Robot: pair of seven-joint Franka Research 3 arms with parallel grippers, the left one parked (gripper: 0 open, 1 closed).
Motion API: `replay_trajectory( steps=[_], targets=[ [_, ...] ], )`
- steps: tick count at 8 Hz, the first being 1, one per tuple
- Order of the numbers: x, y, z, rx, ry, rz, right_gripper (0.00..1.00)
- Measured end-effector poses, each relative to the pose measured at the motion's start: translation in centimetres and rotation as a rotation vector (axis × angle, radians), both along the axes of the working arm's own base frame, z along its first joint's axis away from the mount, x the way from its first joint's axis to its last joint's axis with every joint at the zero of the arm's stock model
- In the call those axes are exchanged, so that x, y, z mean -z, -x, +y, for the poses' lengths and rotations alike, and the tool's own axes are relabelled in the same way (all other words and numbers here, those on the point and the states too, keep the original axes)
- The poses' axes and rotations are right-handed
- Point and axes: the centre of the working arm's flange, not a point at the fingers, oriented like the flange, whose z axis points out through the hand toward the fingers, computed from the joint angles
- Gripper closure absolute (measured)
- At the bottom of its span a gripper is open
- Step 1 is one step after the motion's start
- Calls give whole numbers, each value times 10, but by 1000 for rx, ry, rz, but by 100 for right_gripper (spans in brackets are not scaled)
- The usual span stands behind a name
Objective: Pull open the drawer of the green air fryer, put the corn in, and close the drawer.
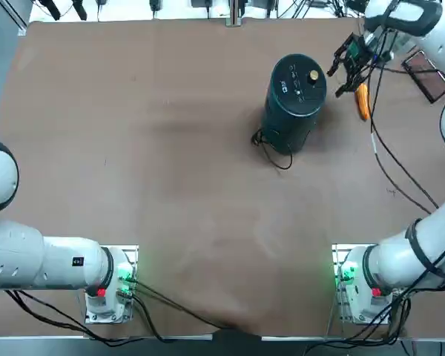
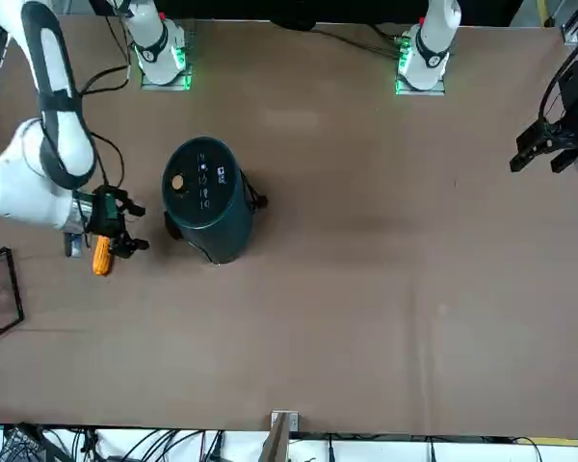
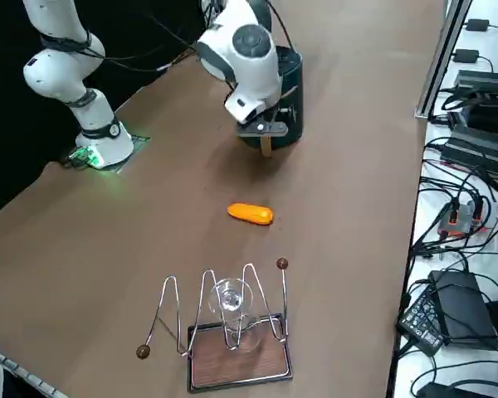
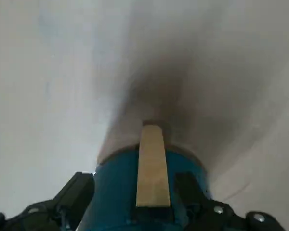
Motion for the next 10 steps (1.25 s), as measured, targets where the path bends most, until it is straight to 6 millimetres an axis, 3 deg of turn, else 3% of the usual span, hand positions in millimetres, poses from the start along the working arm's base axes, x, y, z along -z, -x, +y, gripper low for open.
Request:
replay_trajectory(
  steps=[3, 7, 10],
  targets=[
    [21, 16, 20, 11, 2, 21, 0],
    [27, 25, 32, -1, 3, 43, 1],
    [26, 26, 33, 28, -24, 45, 10]
  ],
)
